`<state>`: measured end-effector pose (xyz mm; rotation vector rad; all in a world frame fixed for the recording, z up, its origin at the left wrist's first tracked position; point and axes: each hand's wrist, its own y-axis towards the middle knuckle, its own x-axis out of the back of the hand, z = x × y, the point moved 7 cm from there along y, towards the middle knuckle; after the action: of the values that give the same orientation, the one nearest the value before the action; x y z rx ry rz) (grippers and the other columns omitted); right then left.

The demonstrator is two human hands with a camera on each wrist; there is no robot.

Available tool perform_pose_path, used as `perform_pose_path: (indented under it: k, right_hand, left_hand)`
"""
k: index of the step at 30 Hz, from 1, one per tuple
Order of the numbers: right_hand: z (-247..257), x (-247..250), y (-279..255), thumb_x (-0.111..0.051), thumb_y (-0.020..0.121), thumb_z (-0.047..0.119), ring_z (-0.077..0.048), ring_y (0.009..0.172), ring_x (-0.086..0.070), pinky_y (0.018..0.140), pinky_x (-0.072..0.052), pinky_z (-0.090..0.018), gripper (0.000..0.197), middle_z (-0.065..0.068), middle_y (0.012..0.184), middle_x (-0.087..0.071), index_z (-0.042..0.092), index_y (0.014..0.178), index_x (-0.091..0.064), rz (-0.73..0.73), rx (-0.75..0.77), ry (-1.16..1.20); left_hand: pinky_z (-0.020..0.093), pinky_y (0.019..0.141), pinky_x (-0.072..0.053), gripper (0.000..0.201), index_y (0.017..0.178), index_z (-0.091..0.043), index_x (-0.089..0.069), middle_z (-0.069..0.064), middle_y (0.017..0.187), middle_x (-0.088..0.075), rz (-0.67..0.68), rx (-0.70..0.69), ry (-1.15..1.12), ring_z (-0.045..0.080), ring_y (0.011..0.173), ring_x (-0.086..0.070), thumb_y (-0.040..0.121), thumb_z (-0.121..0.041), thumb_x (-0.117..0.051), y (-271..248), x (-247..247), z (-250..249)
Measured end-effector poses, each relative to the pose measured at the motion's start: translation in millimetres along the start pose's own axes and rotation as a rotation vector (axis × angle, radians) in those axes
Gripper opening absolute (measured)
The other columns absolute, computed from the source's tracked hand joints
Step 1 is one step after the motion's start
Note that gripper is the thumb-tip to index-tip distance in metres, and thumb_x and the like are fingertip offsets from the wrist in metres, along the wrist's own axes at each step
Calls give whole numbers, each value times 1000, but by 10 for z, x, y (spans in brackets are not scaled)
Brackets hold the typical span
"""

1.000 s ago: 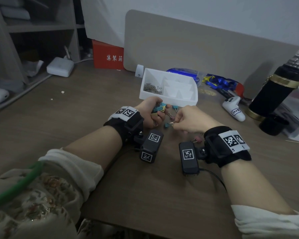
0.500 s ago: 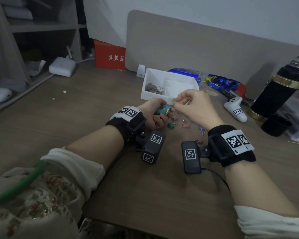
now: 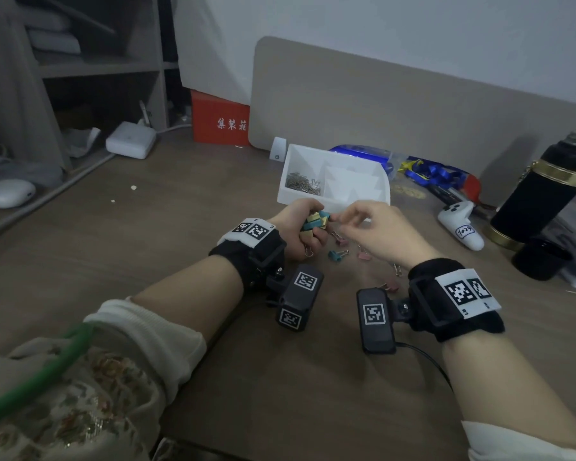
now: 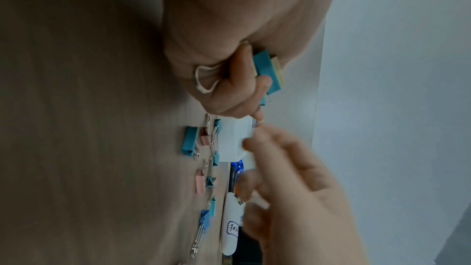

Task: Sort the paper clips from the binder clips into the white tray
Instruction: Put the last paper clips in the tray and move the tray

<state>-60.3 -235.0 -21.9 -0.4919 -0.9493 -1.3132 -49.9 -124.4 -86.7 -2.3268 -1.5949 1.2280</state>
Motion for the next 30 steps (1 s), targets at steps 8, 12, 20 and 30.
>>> perform_pose_path:
  k: [8,12,20,30]
  right_hand:
    - [-94,-293,-64,-77,78,30,-12,86,-56,74,-44,-22,21,6,90,-59,24,91,-62,357,15,-245]
    - [-105,-313,-54,-74,81,24,-9,74,-52,66,-42,-21,15,6,83,-57,21,90,-62,350,10,-245]
    - [-159,-280,-1,-72,83,30,-13,76,-57,69,-47,-26,12,3,83,-62,22,87,-62,263,16,-281]
    - [283,170,-53,-66,87,29,-8,67,-61,56,-52,-31,12,12,91,-59,33,96,-58,-254,227,65]
  left_hand:
    - [10,31,-17,31,76,-11,-51,-1,51,-48,-21,-14,41,5,31,-34,96,-28,-35,-10,17,-4]
    - [10,31,-17,30,75,-11,-52,0,52,-48,-38,-18,38,5,31,-34,96,-27,-37,-9,27,-3]
    - [10,31,-17,32,75,-11,-52,0,52,-48,-41,-3,36,5,31,-34,96,-29,-37,-14,24,8]
    - [10,28,-19,36,76,-9,-54,2,60,-51,27,71,101,5,33,-36,96,-33,-36,-26,-47,77]
